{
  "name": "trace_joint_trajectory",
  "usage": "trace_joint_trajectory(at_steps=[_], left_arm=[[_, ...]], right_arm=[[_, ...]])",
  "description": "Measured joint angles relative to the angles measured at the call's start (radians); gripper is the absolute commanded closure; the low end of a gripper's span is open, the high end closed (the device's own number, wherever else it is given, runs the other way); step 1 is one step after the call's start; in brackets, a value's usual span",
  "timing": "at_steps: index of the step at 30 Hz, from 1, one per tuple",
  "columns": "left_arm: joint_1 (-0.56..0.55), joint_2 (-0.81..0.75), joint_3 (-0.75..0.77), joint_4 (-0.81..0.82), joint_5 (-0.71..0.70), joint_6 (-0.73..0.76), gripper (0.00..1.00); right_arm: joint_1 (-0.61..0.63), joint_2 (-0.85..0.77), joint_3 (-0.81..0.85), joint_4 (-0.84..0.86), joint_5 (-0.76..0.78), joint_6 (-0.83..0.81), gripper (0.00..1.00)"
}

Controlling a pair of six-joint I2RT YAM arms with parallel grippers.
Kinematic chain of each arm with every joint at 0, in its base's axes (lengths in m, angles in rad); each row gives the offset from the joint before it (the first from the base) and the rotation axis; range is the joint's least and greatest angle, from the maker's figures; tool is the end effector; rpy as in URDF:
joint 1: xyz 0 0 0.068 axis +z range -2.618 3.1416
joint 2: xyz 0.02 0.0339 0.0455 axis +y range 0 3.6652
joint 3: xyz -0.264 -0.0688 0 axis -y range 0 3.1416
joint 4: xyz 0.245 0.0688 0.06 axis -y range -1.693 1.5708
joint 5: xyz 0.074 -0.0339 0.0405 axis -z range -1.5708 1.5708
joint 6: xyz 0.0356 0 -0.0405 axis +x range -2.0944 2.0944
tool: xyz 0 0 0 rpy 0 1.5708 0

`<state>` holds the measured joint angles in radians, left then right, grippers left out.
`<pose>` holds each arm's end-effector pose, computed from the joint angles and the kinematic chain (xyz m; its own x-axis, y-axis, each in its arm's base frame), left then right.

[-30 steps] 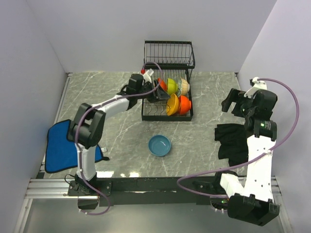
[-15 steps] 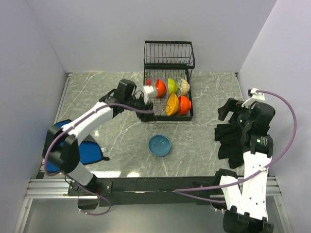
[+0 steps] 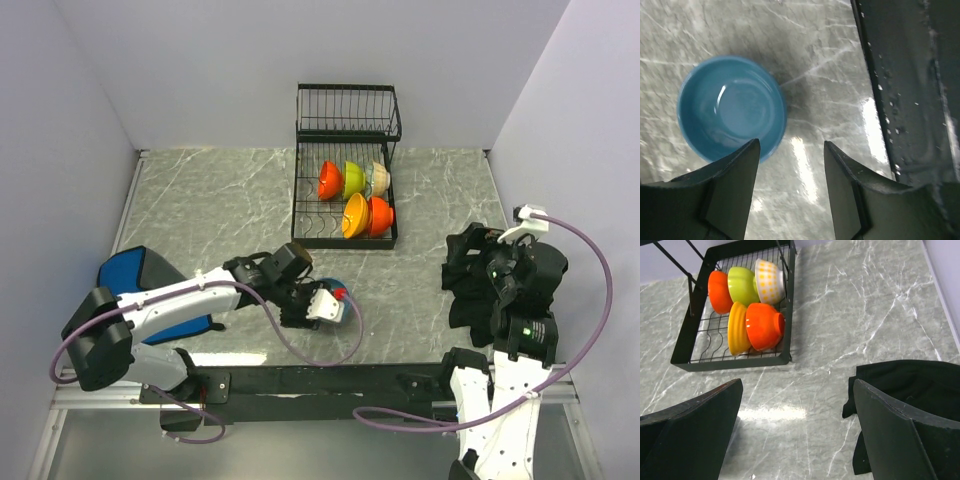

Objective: Load the bowls into the dish rack

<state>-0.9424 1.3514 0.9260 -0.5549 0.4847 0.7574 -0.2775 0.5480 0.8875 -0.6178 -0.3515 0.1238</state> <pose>0.1448 -0.2275 0.2371 0.2417 0.7014 -0.6705 0.9664 -0.2362 0.1013 0.1082 -0.0181 0.3597 -0.2697 0.1974 -0.9425 -0.0281 0.9767 0.2126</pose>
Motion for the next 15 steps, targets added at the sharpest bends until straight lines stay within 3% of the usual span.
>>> trace_joint_trajectory(at_steps=[13, 15], left_arm=[[-0.074, 0.159, -0.006, 0.131, -0.125, 0.018, 0.50], [-0.076, 0.172, -0.006, 0.140, -0.134, 0.018, 0.56]], right_arm=[[0.016, -0.016, 0.000, -0.014, 0.000, -0.002, 0.00], [0.028, -0.016, 0.001, -0.014, 0.004, -0.002, 0.00]])
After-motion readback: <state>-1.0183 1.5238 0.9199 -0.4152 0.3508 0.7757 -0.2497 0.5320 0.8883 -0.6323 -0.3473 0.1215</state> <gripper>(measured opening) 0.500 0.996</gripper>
